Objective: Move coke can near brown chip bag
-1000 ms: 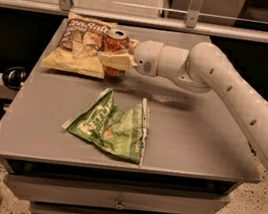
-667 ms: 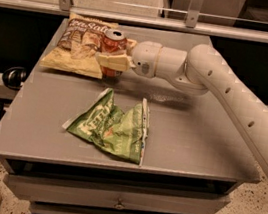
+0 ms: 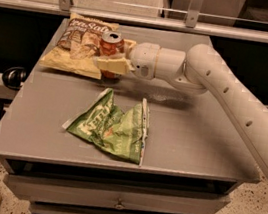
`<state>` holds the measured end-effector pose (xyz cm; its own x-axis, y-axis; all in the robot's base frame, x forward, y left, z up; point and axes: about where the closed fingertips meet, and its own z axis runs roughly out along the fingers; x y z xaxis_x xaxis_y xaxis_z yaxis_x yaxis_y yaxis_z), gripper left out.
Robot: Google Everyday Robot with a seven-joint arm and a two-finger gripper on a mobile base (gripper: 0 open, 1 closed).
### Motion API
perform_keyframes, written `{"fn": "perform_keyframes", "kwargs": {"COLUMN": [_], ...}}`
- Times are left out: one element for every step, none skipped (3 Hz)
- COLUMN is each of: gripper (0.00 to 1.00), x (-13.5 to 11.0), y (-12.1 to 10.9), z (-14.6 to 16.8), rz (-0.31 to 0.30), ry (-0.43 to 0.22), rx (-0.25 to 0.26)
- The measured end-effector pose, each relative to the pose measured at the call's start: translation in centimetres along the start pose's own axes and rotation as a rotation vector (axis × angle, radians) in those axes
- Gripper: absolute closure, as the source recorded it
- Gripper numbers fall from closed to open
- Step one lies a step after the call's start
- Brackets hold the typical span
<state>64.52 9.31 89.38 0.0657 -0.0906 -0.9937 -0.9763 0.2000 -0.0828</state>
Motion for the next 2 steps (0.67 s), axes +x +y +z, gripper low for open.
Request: {"fn": "perform_keyframes", "kwargs": {"gripper": [0.0,0.0], "x": [0.48,0.51], "y": [0.47,0.48], "z": [0.06,0.05], "rz": [-0.015,-0.016], "ry": [0.014,0.015], "rx": [-0.018,-0.019]}}
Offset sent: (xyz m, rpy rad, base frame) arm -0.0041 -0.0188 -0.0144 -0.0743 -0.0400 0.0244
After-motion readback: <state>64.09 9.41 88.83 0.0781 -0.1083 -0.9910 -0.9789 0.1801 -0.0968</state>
